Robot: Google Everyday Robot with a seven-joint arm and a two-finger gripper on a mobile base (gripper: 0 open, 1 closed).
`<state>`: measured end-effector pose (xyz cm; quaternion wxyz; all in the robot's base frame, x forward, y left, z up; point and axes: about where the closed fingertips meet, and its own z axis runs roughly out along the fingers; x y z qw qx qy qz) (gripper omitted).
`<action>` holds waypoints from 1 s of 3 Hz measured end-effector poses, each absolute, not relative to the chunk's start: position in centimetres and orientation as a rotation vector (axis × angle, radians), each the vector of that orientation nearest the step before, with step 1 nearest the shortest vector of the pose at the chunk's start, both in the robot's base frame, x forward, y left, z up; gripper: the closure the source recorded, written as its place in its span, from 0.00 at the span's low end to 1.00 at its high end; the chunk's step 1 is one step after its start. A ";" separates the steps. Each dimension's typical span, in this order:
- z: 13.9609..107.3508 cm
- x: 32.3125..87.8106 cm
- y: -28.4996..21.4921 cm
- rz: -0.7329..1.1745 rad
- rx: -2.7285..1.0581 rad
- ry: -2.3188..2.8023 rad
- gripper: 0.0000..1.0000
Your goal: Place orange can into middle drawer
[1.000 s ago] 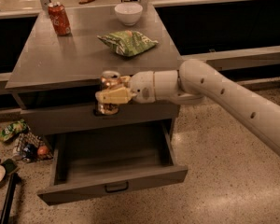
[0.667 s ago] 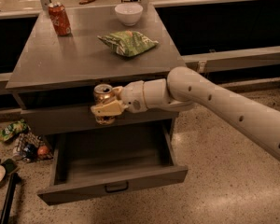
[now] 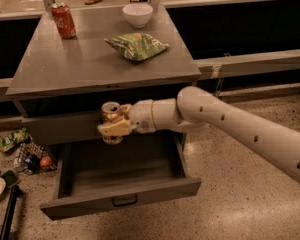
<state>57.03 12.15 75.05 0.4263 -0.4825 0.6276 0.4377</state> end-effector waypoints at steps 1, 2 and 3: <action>70.7 56.0 11.8 1.069 -1.201 1.598 1.00; 68.9 55.7 10.3 1.008 -1.213 1.623 1.00; 64.1 54.9 10.8 0.994 -1.173 1.615 1.00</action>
Offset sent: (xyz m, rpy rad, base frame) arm -0.0105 -0.0346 -0.0694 -0.1046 -0.0376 -0.0721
